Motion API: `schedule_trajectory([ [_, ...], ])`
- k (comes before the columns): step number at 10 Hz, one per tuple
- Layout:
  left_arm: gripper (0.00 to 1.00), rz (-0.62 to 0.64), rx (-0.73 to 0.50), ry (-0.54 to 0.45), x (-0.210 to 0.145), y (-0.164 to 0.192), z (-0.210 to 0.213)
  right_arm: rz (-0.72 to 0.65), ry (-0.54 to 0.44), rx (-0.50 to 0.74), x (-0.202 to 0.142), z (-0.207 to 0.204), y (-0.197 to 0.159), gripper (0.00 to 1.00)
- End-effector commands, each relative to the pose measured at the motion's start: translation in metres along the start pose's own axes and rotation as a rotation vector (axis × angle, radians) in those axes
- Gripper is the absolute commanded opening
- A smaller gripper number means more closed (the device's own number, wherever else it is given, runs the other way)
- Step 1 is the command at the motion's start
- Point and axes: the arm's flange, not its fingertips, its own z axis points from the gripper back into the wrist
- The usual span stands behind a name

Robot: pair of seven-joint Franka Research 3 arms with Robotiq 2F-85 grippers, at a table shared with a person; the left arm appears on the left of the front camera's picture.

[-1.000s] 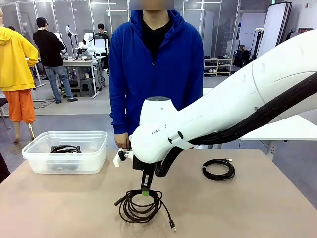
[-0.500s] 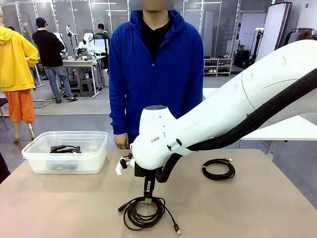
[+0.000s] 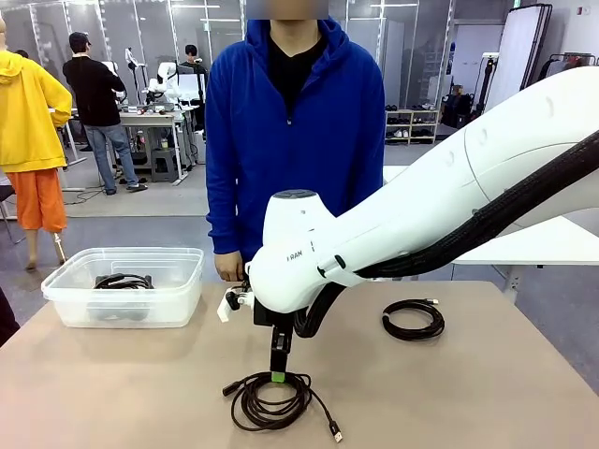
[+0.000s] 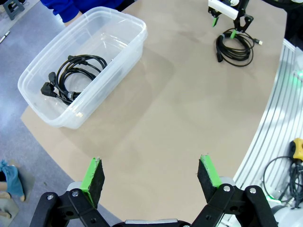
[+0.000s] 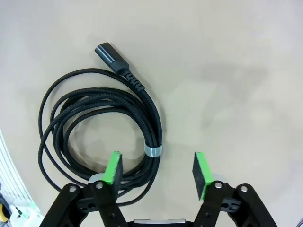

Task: Organize and store the cables.
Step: Place the USB Extension Cable into the Organizing box.

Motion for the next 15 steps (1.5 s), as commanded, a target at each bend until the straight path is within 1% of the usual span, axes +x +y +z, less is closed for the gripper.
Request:
schedule_trajectory([
  [1,1.00,-0.004,0.005,-0.004,0.000,0.001,0.000,-0.033,0.011,-0.023,-0.010,0.015,0.006,0.96],
  [2,1.00,-0.004,0.005,-0.004,0.000,0.001,0.000,-0.043,-0.006,-0.020,-0.013,0.024,0.006,1.00],
  [3,1.00,0.000,0.000,0.000,0.000,0.000,0.000,-0.063,-0.019,-0.041,-0.018,0.035,0.007,1.00],
  [4,1.00,-0.116,0.010,0.015,0.011,-0.016,0.006,-0.087,-0.030,-0.058,-0.026,0.050,0.008,1.00],
  [5,1.00,-0.171,0.014,0.013,0.026,-0.023,-0.002,-0.117,-0.055,-0.090,-0.041,0.069,0.010,1.00],
  [6,1.00,-0.225,-0.031,0.026,0.043,-0.028,-0.021,-0.161,-0.081,-0.086,-0.066,0.090,0.014,1.00],
  [7,1.00,-0.263,-0.032,0.086,0.064,-0.030,-0.039,-0.212,-0.113,-0.092,-0.091,0.107,0.016,1.00],
  [8,1.00,-0.296,-0.068,0.088,0.080,-0.032,-0.051,-0.256,-0.145,-0.107,-0.118,0.116,0.019,1.00],
  [9,1.00,-0.330,-0.097,0.111,0.100,-0.038,-0.067,-0.297,-0.179,-0.137,-0.148,0.125,0.021,1.00],
  [10,1.00,-0.360,-0.149,0.123,0.118,-0.046,-0.084,-0.349,-0.232,-0.142,-0.180,0.136,0.024,1.00],
  [11,1.00,-0.391,-0.174,0.148,0.146,-0.058,-0.103,-0.379,-0.286,-0.141,-0.209,0.144,0.026,1.00],
  [12,1.00,-0.432,-0.198,0.149,0.165,-0.071,-0.116,-0.410,-0.328,-0.129,-0.235,0.149,0.029,1.00],
  [13,1.00,-0.436,-0.237,0.136,0.185,-0.083,-0.126,-0.433,-0.335,-0.152,-0.260,0.152,0.033,1.00],
  [14,1.00,-0.417,-0.260,0.163,0.197,-0.100,-0.146,-0.457,-0.356,-0.175,-0.294,0.155,0.035,1.00],
  [15,1.00,-0.399,-0.271,0.185,0.213,-0.127,-0.167,-0.442,-0.479,-0.133,-0.337,0.169,0.047,1.00],
])
